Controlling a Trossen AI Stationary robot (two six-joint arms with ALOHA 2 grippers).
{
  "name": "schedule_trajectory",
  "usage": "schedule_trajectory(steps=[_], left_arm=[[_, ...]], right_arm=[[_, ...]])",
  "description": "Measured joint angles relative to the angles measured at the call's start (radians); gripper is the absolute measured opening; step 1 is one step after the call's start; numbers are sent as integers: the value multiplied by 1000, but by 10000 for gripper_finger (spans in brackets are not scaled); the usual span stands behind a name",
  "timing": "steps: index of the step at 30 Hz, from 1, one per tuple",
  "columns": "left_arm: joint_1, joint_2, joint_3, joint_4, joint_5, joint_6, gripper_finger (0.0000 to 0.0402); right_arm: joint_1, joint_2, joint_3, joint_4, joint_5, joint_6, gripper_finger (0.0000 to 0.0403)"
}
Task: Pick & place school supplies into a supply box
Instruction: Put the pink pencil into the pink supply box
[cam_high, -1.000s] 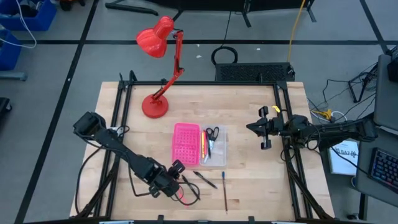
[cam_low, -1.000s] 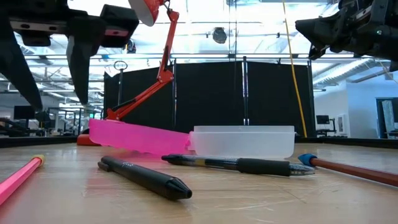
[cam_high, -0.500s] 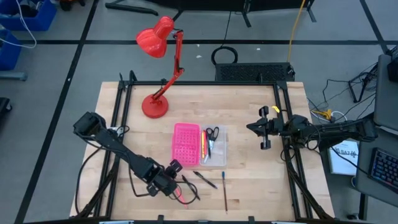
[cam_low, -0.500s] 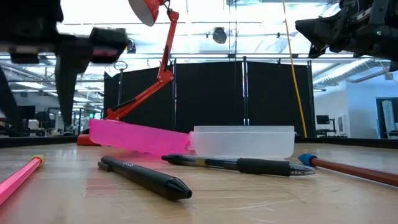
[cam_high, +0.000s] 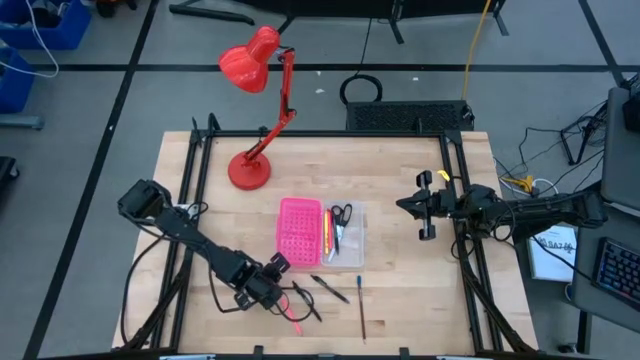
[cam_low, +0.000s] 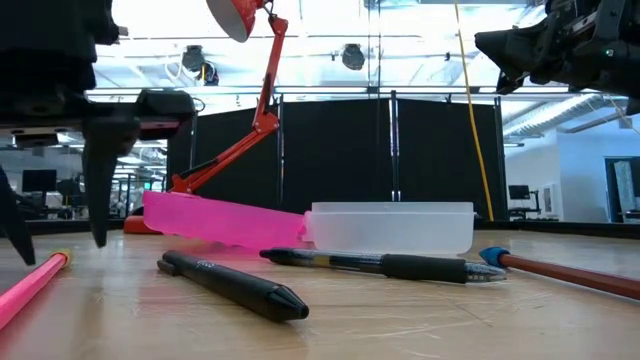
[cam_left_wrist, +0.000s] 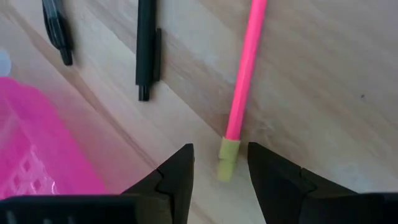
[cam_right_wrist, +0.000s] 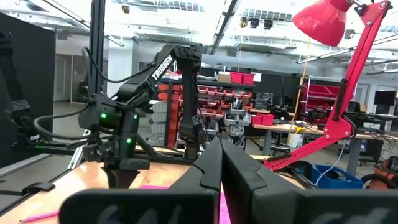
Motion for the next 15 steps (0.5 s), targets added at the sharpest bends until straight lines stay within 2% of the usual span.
schedule_trajectory(steps=[8,15], left_arm=[[3,0,-7,54,13,31,156],[25,34,-3,76,129,55,156]], right_arm=[[0,0,0,0,0,0,0],[0,0,0,-24,0,8,0]])
